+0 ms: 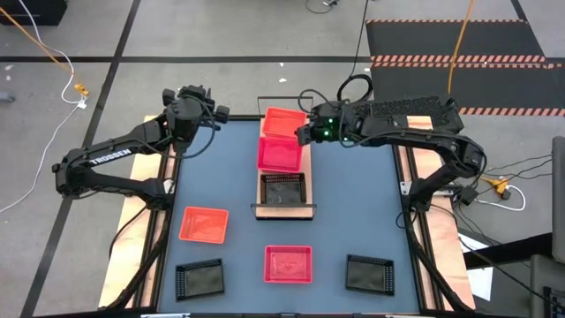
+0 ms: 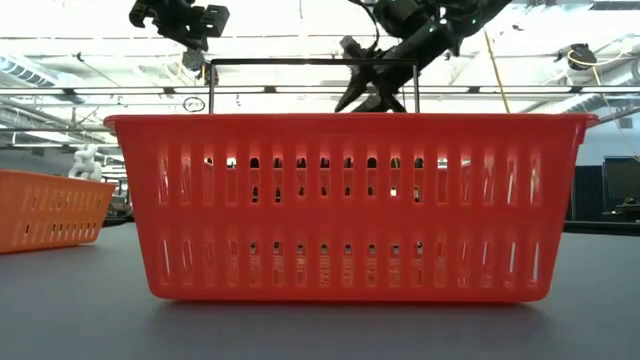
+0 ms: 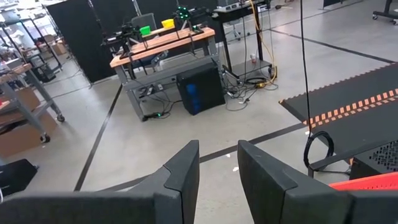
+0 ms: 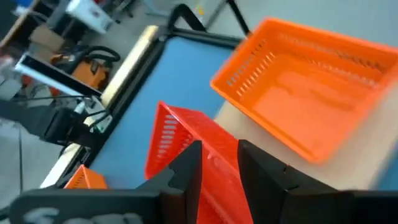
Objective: Stack baskets on shelf by color
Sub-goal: Stack the top red bin on the red bin on the shelf, then stack the right black bin on the black bin on the shelf
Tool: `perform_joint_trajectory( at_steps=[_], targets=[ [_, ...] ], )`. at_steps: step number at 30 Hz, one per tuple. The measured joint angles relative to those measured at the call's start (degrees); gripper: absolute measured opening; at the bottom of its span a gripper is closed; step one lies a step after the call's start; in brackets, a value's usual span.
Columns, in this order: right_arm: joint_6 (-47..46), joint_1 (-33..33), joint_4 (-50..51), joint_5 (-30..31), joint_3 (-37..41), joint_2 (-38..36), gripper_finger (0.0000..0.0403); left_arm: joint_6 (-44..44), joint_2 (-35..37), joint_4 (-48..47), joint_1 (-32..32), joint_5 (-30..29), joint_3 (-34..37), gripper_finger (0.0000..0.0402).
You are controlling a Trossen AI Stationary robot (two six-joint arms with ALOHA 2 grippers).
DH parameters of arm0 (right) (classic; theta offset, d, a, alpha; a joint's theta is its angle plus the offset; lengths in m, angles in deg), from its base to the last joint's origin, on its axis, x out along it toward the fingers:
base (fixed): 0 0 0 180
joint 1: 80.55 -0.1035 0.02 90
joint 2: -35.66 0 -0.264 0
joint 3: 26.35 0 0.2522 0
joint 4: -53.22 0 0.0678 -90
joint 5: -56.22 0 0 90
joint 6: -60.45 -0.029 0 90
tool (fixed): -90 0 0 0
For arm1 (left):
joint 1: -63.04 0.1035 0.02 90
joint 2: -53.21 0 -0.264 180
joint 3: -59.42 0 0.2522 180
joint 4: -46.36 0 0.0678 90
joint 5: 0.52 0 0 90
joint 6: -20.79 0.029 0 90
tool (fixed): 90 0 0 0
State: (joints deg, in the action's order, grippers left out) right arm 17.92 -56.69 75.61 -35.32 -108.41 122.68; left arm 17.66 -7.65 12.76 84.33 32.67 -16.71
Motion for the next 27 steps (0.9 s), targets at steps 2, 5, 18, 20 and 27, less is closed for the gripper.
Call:
perform_joint_trajectory(
  at_steps=[2,5,18,20,27],
  targets=[
    [2.61,-0.32,-4.88,-0.73,1.01,1.08,0.0098,-0.09,0.0,0.08,0.01,0.0,-0.02,0.0113],
    [5.29,-0.35,-10.35,-3.33,2.14,2.88,0.0098,-0.09,0.0,0.11,-0.01,0.02,-0.02,0.0113],
    [5.84,0.46,-11.23,-5.25,2.5,8.94,0.0098,0.17,0.0,0.12,0.07,0.02,-0.02,0.0113],
    [6.86,0.5,-11.01,-4.18,2.5,7.81,0.0098,0.23,0.0,0.0,0.05,0.02,-0.02,0.0113],
    [12.63,-0.87,-10.34,-1.84,2.47,-0.45,0.0098,1.37,0.0,-0.74,0.05,0.02,-0.02,0.0113]
  ],
)
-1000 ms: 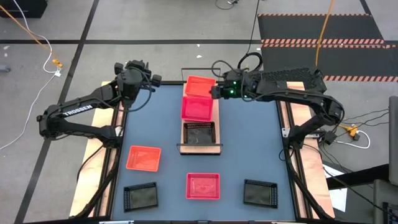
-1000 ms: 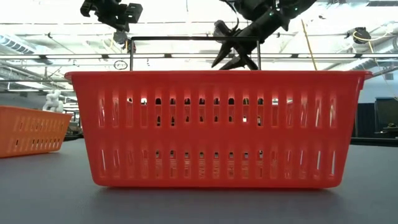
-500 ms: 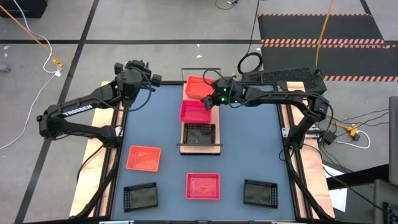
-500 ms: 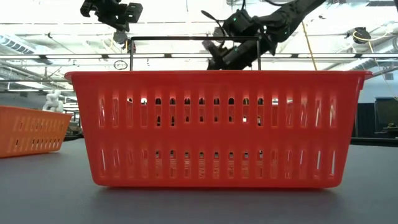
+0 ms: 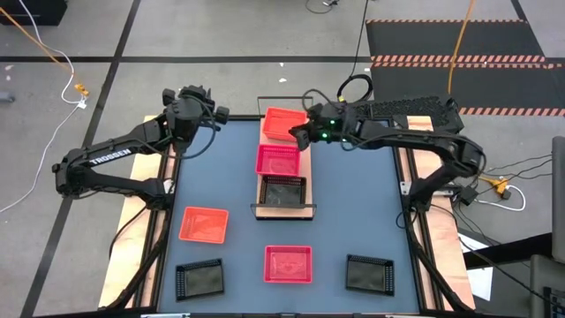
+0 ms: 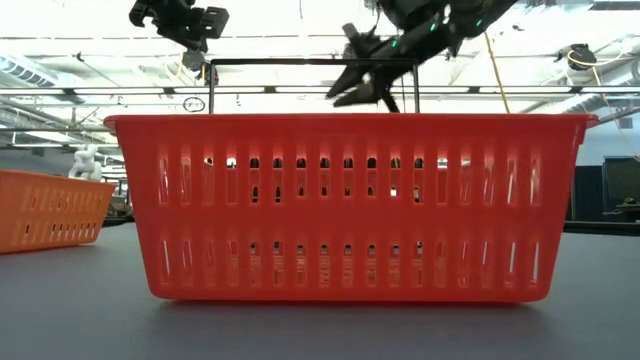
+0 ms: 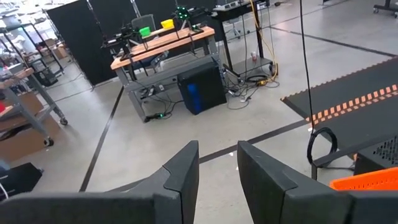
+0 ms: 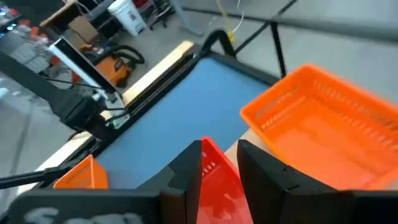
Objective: Stack baskets on shelf by color
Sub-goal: Stack the right black bin on the black bin on the shelf
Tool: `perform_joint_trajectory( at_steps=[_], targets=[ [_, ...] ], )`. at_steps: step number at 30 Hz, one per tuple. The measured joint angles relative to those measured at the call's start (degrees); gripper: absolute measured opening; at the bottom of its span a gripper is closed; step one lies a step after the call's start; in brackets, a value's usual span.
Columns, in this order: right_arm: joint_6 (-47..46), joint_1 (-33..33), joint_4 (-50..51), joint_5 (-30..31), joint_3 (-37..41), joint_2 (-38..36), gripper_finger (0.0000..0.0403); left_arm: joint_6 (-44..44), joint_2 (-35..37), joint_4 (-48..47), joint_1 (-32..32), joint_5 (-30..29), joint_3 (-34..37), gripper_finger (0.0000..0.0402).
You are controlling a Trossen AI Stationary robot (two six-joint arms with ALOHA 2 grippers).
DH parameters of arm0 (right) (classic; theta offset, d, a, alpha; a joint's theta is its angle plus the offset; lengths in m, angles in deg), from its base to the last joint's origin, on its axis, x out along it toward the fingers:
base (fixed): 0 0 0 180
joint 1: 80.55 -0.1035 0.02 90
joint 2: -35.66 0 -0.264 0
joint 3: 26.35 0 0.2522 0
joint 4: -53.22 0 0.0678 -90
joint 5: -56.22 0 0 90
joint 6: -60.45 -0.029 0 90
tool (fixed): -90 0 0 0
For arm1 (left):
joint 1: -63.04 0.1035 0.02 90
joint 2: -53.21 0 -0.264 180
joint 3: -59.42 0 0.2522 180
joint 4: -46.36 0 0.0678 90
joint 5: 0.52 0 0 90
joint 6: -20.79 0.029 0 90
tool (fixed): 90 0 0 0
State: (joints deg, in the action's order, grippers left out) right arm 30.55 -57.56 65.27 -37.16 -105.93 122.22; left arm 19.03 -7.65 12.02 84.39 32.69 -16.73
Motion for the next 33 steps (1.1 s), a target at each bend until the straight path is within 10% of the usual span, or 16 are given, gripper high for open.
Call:
perform_joint_trajectory(
  at_steps=[9,18,33],
  targets=[
    [3.23,-7.14,5.58,9.68,6.29,-12.48,0.0098,-0.04,0.0,-0.88,-0.09,5.27,-0.02,0.0113],
    [5.55,-11.77,-17.42,5.37,26.19,-25.96,0.0098,0.15,-1.17,-0.29,-0.68,22.25,-0.09,0.0113],
    [-7.49,-41.25,8.87,4.23,22.09,-26.29,0.0098,7.7,-3.21,8.06,-7.77,22.74,-0.07,0.0113]
  ],
)
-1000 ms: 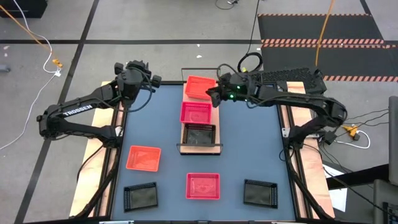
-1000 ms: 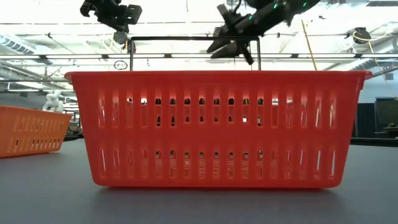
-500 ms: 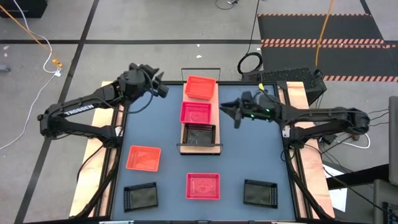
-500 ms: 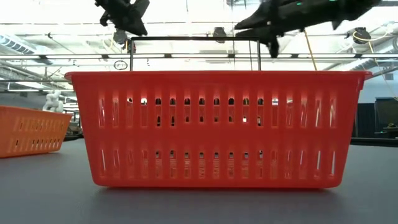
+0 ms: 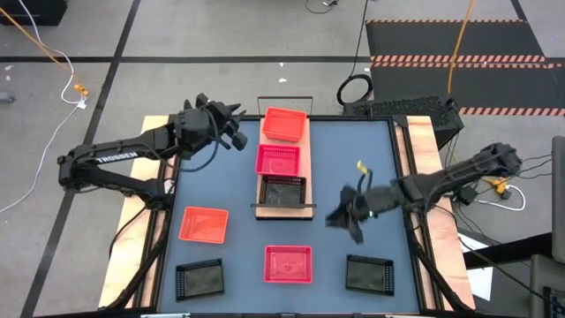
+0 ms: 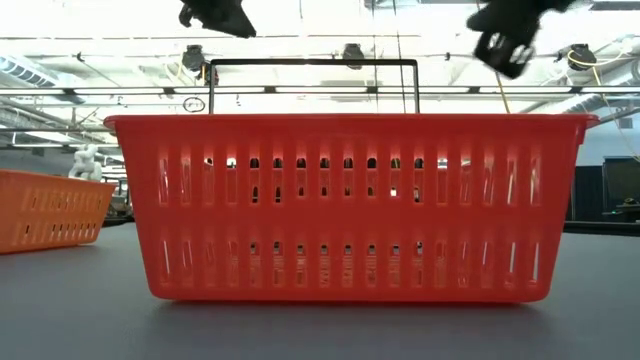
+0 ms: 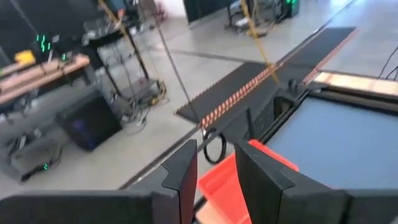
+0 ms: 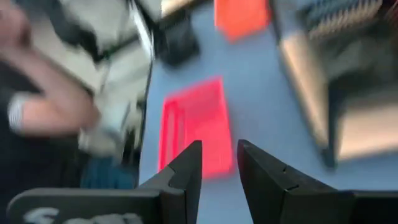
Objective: Stack baskets on shelf by color
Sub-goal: Stack the right black bin on the black bin on the shelf
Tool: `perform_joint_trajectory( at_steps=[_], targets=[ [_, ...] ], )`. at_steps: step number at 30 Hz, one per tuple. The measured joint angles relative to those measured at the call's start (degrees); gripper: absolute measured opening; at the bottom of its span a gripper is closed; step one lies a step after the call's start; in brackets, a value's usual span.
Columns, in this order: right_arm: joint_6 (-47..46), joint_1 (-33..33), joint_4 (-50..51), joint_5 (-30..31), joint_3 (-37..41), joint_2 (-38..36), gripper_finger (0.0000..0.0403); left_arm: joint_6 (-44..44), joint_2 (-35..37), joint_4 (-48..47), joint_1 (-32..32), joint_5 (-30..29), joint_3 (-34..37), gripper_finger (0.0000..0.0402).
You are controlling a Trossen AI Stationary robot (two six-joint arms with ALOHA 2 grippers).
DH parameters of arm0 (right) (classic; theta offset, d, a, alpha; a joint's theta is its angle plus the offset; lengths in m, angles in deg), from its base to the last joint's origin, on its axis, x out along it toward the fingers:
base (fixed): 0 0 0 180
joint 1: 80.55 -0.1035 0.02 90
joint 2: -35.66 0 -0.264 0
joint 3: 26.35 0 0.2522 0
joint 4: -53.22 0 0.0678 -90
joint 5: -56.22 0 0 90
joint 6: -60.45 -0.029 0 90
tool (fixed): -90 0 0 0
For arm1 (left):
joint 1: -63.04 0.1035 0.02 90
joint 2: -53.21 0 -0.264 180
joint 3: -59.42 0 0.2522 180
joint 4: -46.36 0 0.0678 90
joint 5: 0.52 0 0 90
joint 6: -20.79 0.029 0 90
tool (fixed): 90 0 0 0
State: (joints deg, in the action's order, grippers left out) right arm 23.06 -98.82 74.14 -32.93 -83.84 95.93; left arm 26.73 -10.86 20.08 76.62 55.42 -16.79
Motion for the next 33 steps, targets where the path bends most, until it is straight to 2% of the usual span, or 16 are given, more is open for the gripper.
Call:
perform_joint_trajectory(
  at_steps=[4,8,15,20,27,33],
  targets=[
    [-1.73,-7.65,15.43,2.02,-7.26,5.32,0.0095,3.89,0.0,3.72,-0.71,-0.06,0.0,0.0113],
    [0.56,-11.18,25.45,2.05,-11.67,9.93,0.0083,6.05,0.0,7.25,-0.62,-0.05,0.0,0.0113],
    [28.49,-15.67,24.68,-5.43,-11.97,15.83,0.0075,6.37,-1.62,10.69,0.15,-0.04,0.04,0.0113],
    [42.87,-16.13,25.48,-5.39,-11.97,19.76,0.0075,4.95,-3.22,10.86,0.15,-0.04,0.04,0.0113],
    [54.82,-17.91,28.45,-5.08,-11.97,24.75,0.0075,0.3,-4.19,3.86,-0.48,-0.03,0.04,0.0113],
    [59.83,-20.22,26.74,0.5,-12.16,26.71,0.0075,-4.34,-3.76,-2.93,-0.95,-0.44,0.07,0.0113]
  ],
)
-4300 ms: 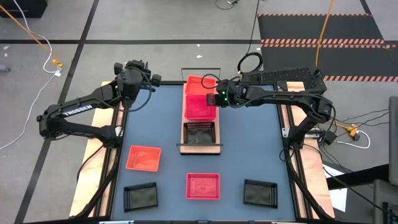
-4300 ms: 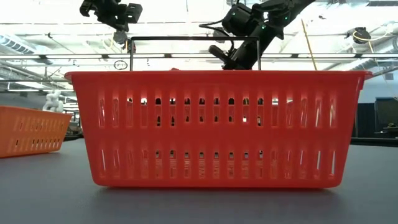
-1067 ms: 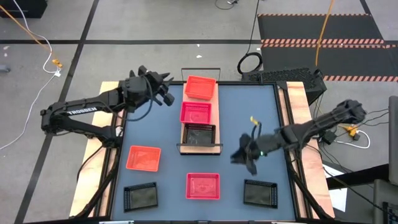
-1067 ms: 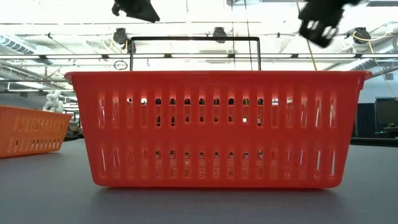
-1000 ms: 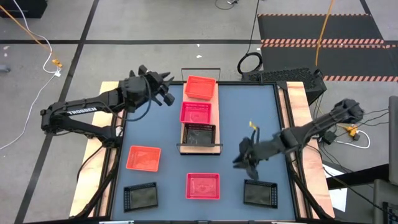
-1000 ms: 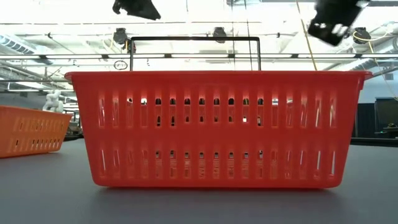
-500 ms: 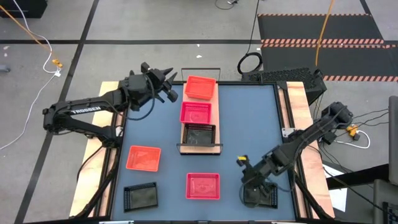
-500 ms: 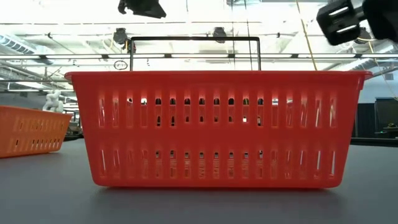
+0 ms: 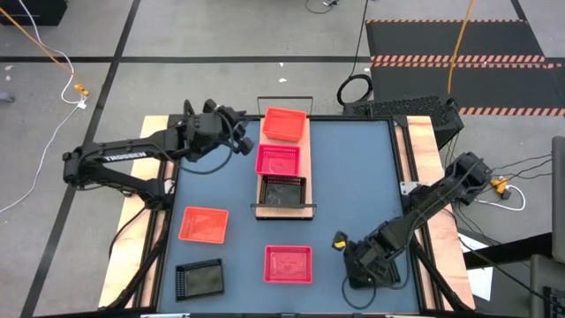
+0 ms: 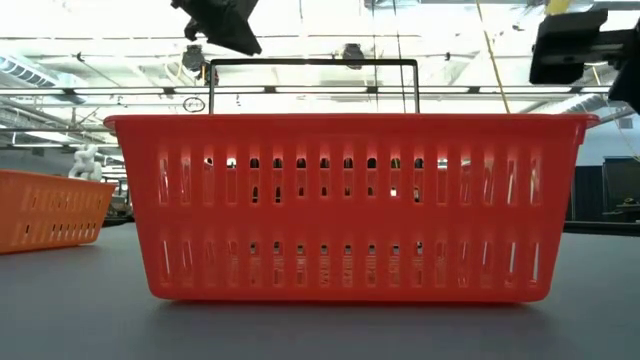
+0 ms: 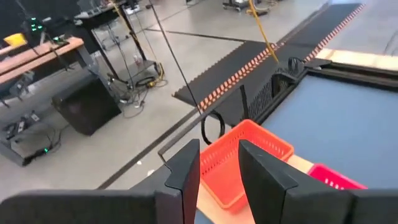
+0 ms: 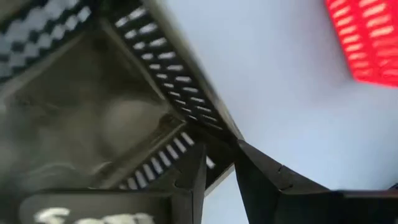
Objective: Stack baskets on shelf by color
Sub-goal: Stack the right black bin on the black bin on the shelf
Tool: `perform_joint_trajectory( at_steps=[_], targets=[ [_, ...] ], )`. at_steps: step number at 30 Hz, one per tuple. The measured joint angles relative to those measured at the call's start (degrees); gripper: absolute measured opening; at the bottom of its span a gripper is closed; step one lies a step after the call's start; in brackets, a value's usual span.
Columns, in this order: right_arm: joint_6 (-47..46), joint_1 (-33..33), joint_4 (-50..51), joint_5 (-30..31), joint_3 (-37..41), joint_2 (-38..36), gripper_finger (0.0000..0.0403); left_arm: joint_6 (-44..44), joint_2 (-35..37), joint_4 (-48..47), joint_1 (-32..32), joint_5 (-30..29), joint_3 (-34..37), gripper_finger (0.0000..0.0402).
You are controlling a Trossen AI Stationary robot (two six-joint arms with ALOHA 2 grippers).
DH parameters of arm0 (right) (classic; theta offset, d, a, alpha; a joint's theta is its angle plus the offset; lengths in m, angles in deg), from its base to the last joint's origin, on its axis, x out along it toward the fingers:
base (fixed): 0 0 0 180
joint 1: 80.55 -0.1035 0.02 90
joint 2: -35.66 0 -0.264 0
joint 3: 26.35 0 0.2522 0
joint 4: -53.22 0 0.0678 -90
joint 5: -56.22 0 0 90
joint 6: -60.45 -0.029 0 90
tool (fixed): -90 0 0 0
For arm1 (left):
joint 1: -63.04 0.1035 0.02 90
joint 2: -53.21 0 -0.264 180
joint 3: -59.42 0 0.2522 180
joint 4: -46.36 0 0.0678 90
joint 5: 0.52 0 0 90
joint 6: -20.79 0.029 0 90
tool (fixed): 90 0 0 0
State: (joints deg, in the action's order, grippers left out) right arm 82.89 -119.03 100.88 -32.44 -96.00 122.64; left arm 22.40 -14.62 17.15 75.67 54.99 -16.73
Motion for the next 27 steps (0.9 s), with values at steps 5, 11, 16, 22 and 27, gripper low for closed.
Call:
perform_joint_trajectory(
  at_steps=[5,11,16,22,27],
  targets=[
    [2.64,0.04,0.12,0.11,-1.78,-0.04,0.0075,-0.59,-0.08,-1.19,-0.7,-0.14,0.0,0.0113],
    [-7.01,0.32,7.92,0.2,-5.97,-0.45,0.0075,-0.44,-0.05,-1.07,-0.82,-0.14,0.0,0.0113],
    [-41.87,1.45,20.46,-0.6,-7.59,-3.53,0.0075,0.89,-0.05,-0.06,-0.83,-0.16,0.0,0.0113],
    [-81.68,-0.16,35.72,-8.89,-5.16,-9.95,0.0075,3.51,-0.05,3.37,-0.82,-0.2,0.0,0.0113],
    [-107.6,-5.84,34.82,-9.39,2.77,-15.42,0.0075,5.83,-0.05,4.62,-0.82,-0.19,0.0,0.0113]
  ],
)
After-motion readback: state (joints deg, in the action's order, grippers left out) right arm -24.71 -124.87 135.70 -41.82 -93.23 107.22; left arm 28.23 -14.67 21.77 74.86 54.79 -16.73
